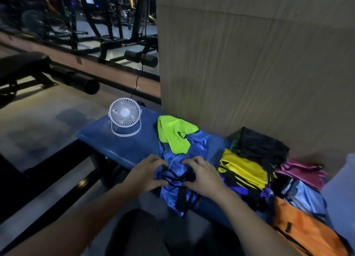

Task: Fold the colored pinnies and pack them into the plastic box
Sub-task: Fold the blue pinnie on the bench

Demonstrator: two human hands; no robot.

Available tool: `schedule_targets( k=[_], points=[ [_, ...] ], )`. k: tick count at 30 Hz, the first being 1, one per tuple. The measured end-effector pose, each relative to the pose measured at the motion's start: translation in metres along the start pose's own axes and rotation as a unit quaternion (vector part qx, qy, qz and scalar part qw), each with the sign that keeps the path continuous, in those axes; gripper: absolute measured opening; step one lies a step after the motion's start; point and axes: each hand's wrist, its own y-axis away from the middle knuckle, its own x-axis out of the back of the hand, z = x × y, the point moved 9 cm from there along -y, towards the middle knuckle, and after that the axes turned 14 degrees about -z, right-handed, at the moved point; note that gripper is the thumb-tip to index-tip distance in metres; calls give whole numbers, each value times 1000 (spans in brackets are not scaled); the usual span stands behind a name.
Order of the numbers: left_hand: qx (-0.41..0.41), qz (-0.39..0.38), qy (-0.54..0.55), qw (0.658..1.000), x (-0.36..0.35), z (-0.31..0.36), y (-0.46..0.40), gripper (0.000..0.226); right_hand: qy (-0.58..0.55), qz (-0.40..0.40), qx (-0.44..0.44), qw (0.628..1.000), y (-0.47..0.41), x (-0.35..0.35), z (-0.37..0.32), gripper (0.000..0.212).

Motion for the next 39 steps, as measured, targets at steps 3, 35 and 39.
schedule_targets(
  k=[3, 35, 39],
  points=[
    [-12, 18, -9, 1000, -11, 10, -8, 54, -4, 28, 0, 1000, -1, -2, 1, 56],
    [-158, 186, 156, 957, 80, 180, 85, 18, -140, 252, 126, 949, 146, 104, -50, 22],
    [-177, 201, 142, 953, 84, 209, 115, 15, -129, 290, 120, 941, 175, 95, -55, 29]
  ],
)
